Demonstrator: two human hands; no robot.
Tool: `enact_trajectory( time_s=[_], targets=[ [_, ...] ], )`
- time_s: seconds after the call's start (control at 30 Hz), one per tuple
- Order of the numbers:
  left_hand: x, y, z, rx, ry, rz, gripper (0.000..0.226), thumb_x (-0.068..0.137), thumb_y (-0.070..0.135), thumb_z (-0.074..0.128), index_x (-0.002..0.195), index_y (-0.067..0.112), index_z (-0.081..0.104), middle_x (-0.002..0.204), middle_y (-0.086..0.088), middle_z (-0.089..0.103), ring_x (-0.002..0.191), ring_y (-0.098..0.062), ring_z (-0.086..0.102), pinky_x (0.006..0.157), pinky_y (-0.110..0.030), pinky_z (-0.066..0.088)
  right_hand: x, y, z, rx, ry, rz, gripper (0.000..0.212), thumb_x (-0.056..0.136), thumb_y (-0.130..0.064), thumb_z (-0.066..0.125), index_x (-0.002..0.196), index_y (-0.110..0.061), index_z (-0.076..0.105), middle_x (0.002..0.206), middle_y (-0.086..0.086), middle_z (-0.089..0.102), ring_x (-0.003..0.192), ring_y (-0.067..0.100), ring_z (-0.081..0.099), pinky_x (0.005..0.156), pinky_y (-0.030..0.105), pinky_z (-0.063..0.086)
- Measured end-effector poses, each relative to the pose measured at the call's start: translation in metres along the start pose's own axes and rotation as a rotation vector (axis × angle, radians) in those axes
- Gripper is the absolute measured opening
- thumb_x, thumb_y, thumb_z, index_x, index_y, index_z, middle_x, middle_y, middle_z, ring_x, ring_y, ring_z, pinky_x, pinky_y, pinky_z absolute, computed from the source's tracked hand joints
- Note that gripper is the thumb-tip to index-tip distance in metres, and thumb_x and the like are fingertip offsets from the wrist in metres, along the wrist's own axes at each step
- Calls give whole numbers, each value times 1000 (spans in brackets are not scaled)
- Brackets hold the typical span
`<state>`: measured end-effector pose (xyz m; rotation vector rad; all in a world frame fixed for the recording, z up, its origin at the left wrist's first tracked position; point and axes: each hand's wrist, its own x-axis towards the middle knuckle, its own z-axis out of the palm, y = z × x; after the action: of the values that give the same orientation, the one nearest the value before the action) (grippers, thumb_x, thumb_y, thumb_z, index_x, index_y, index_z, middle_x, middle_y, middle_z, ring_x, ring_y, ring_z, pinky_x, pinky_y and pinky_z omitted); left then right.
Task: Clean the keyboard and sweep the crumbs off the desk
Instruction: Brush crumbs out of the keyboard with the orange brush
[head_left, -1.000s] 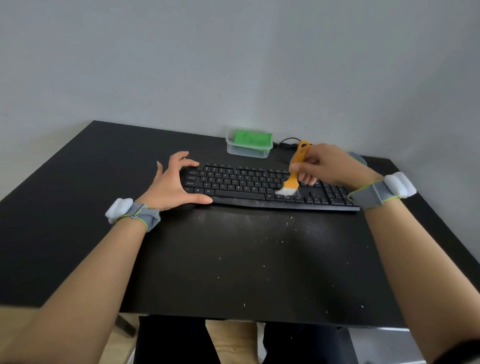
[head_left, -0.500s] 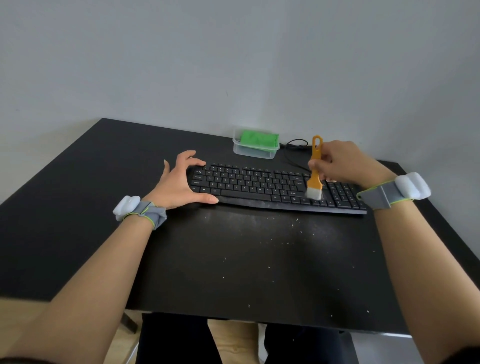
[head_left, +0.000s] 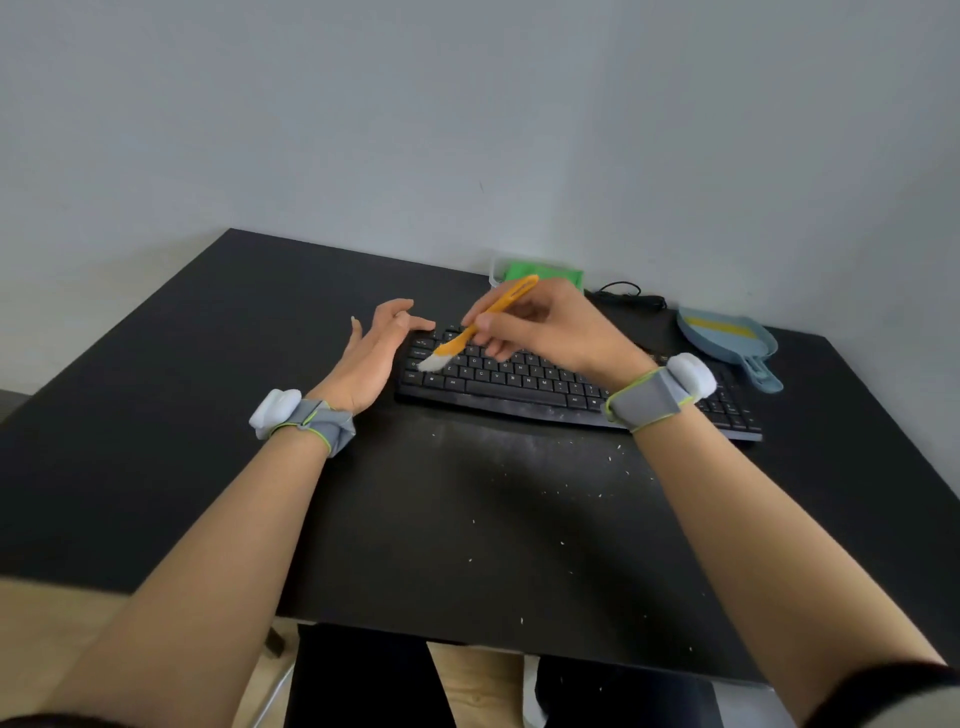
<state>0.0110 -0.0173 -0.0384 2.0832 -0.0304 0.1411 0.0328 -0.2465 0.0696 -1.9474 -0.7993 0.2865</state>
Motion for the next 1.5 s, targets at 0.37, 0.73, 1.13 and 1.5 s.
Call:
enact_trajectory(
  time_s=[0.37, 0.73, 1.13, 1.5],
  targets=[
    [5, -4, 1, -135, -6, -20, 50, 97, 38, 7, 105, 75, 39, 131, 18, 60, 124, 12, 36, 121, -44, -9, 15, -9, 13, -634, -66, 7, 11, 87, -18, 57, 86, -15, 68, 69, -4, 71, 70, 13, 70, 79, 39, 58],
    [4, -4, -2, 22, -18, 62, 50, 93, 37, 43, 138, 19, 33, 135, 24, 50, 141, 5, 24, 120, -42, -16, 7, -13, -1, -738, 3, 137, 24, 92, -20, 51, 85, -4, 67, 75, 10, 71, 75, 28, 68, 71, 41, 56],
    [-4, 2, 0, 178, 27, 145, 104, 65, 76, 65, 144, 21, 25, 134, 25, 45, 138, -2, 32, 120, -47, -15, -4, -4, -15, -787, 119, 176, 25, 87, -25, 49, 73, -10, 62, 67, 10, 65, 68, 31, 64, 63, 37, 52],
    [-8, 11, 2, 254, 15, 129, 107, 61, 55, 84, 145, 17, 29, 121, 39, 30, 123, 5, 20, 120, -47, -15, -20, 1, -30, -781, 146, 216, 23, 84, -27, 48, 74, -15, 64, 70, 8, 66, 70, 29, 64, 66, 37, 53]
  ],
)
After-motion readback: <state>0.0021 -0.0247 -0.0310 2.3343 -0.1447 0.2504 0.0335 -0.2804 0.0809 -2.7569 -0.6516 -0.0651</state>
